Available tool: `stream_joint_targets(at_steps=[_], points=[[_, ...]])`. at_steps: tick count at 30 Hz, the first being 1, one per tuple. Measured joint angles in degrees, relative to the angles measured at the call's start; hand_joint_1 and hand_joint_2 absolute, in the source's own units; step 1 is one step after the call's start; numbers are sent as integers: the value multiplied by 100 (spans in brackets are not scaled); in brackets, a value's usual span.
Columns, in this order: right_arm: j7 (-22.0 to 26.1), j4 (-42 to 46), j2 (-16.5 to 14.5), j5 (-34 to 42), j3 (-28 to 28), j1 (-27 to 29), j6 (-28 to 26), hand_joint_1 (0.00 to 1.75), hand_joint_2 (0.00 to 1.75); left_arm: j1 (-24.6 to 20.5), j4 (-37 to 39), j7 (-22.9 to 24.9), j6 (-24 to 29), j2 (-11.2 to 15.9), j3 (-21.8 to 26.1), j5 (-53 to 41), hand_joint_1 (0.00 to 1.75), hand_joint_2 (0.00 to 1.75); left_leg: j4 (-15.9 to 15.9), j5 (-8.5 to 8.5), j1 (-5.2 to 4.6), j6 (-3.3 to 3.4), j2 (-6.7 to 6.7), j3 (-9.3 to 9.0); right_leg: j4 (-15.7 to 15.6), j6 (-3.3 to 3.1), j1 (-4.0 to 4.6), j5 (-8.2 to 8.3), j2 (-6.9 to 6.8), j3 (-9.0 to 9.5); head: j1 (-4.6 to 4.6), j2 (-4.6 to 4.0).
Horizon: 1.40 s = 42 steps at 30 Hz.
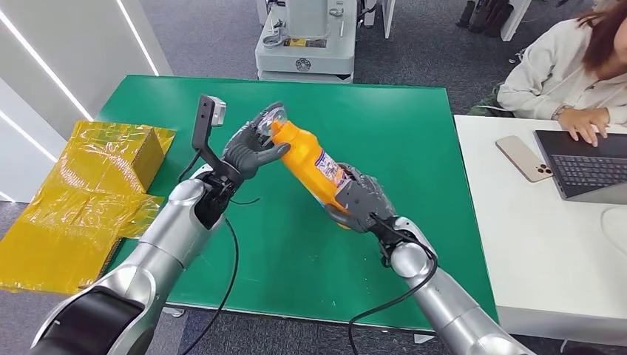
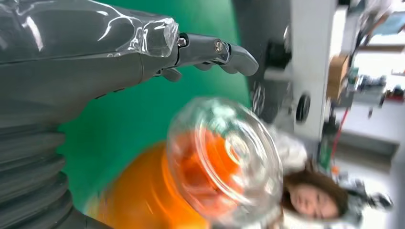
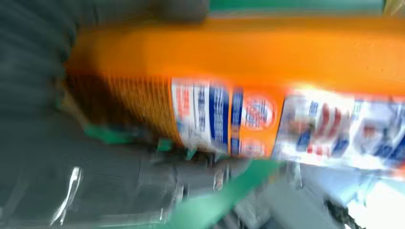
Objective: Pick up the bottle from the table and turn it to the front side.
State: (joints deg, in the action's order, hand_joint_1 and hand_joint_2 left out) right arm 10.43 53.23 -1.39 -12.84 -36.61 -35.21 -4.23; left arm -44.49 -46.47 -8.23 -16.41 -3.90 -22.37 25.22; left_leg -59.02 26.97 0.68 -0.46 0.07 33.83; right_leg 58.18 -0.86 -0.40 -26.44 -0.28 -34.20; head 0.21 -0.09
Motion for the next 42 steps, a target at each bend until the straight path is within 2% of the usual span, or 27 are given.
stream_joint_targets(at_steps=[4,10,14,20,25,31,38,42], points=[[39,-109,-3,-154,12,5,-300,175,175,112,44,330,-628,-103,59,660,0,175,0,0,-1,0,-1,2,-2,0,0,0,-1,0,1,1],[232,-231,-10,-401,131,77,-739,175,175,452,-428,441,-600,-253,-68,1161,0,175,0,1,-2,1,1,3,-5,0,-1,0,0,-1,0,1],[296,-244,-44,-408,208,152,-769,175,175,654,-870,152,-129,-269,-248,755,0,175,0,1,-1,1,0,3,-5,0,-1,0,0,-3,1,0],[337,-116,-141,-437,276,253,-824,175,175,865,-1435,-601,1134,-321,-556,-723,0,175,0,1,0,1,2,4,-4,0,0,0,1,-5,1,1],[400,-10,-256,-705,271,266,-878,175,175,872,-1687,-714,1442,-324,-590,-1010,0,175,1,1,0,1,2,5,-3,0,0,0,1,-4,0,1],[557,168,-339,-1210,83,297,-978,175,175,810,-1833,-683,1329,-255,-438,-808,0,175,1,1,0,1,3,6,-2,0,0,0,2,-5,0,1],[437,264,-387,-1685,-236,273,-1189,175,175,676,-1702,-355,652,-192,-149,-162,0,175,2,1,0,1,1,7,-2,0,1,-1,0,-5,1,0],[413,150,-397,-1733,-344,257,-1327,175,175,621,-1503,-331,433,-189,-144,-35,175,175,1,1,0,1,0,8,-2,0,0,0,0,-4,1,1]])
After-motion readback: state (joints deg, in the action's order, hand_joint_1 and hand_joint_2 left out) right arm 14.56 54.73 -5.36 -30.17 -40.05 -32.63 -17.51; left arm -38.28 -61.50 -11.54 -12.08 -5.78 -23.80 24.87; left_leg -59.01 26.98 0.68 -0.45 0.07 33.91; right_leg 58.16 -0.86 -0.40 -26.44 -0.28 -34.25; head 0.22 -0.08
